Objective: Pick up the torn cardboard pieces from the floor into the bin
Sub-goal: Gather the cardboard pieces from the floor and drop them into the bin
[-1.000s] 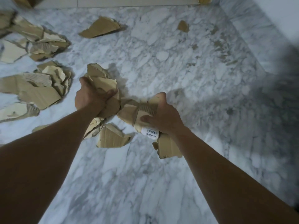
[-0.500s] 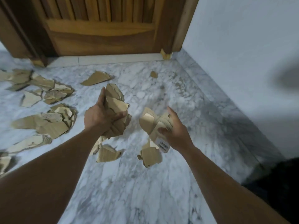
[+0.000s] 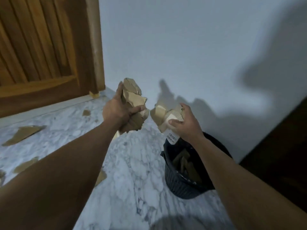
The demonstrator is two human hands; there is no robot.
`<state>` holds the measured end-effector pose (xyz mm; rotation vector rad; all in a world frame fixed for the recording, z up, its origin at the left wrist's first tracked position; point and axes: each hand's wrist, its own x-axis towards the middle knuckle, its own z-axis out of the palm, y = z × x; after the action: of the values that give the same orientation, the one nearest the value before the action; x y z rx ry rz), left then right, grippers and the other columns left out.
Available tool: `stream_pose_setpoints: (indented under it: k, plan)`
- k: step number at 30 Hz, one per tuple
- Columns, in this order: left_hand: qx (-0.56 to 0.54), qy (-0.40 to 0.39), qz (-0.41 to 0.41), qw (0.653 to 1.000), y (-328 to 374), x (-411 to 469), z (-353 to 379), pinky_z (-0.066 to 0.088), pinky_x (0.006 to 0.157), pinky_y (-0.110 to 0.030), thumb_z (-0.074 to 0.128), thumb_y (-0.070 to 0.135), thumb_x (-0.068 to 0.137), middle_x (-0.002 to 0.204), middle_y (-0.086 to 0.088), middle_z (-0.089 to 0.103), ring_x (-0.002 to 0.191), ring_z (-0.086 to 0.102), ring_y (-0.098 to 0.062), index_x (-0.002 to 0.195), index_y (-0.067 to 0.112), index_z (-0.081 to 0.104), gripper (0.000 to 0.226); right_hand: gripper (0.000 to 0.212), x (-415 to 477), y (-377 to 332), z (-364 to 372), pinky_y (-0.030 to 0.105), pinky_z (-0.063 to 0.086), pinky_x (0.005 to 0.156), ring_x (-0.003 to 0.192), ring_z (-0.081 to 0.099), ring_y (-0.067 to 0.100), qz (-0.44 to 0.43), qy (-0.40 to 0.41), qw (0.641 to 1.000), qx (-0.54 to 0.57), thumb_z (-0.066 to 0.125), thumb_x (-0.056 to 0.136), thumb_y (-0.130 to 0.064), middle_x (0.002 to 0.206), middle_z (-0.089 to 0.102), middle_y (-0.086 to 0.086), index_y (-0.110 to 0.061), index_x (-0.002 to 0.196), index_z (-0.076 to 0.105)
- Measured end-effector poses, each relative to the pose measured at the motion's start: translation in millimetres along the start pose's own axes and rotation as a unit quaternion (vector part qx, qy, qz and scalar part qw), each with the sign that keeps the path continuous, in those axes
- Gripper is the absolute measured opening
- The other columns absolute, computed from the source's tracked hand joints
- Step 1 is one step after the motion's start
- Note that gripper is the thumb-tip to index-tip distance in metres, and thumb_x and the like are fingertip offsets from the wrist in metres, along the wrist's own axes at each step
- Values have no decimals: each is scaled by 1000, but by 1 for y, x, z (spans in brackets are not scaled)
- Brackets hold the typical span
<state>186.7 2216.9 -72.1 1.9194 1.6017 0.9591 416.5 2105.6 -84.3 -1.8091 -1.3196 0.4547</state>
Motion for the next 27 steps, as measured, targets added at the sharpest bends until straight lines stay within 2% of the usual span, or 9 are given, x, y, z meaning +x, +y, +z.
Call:
stream_pose_setpoints:
  k: [4,7,12,15,19,21,23,25,27]
  plan:
    - [-78,-36,57,995,93,-23,65,47,85,-38,82,69,65,143,-8,59,122,60,-35,161,37,11,124,70,-13,41,-71,31,46,81,105,60,24,67,56,996,5,70,86,-17,120,58,1,-24,147,36]
    - [-107,-59,60,991,132,-45,119,51,89,-39,82,69,65,143,-6,60,124,60,-33,162,36,12,124,64,-23,79,-105,37,52,87,108,60,25,110,82,990,13,70,89,-16,128,60,4,-21,144,39]
    - [-207,-143,-20,968,128,-72,205,48,103,-40,80,61,75,147,-7,56,131,55,-30,161,35,18,110,56,-36,134,-126,28,42,83,107,51,17,153,91,983,36,56,97,-5,124,52,-1,-21,148,39]
    - [-224,-202,-73,951,116,-79,228,50,104,-44,75,55,84,128,-10,66,119,62,-28,157,27,35,87,56,-37,151,-127,31,48,77,101,58,22,172,61,983,16,49,97,-7,126,57,8,-24,149,40]
    - [-242,-78,-76,964,111,-75,214,49,94,-32,65,50,94,103,2,69,104,67,-21,131,19,65,48,49,-30,154,-118,29,49,63,85,62,21,174,55,983,-9,48,101,-13,144,49,13,-21,148,41]
    - [-223,-67,-67,970,101,-71,202,48,92,-31,65,49,94,98,4,67,103,67,-21,126,19,67,44,47,-25,148,-109,37,54,81,105,62,27,166,53,985,-12,50,102,-18,146,49,12,-20,148,42]
    - [-179,-89,-43,979,88,-66,194,51,94,-36,66,50,92,103,2,68,105,67,-23,128,19,65,47,45,-21,143,-102,41,48,99,122,55,30,162,54,985,-3,52,102,-23,145,50,11,-19,146,44]
    - [-109,-127,-18,986,70,-64,188,51,97,-40,68,50,91,121,-5,66,114,64,-27,138,21,58,57,46,-18,140,-96,37,44,101,128,52,29,161,64,985,-10,54,102,-26,145,51,10,-20,146,45]
    - [-35,-188,-10,982,49,-65,192,49,96,-41,69,48,91,143,-14,54,127,56,-34,151,22,45,70,48,-20,144,-95,35,41,102,132,48,29,170,72,982,-37,54,102,-27,149,48,9,-19,148,44]
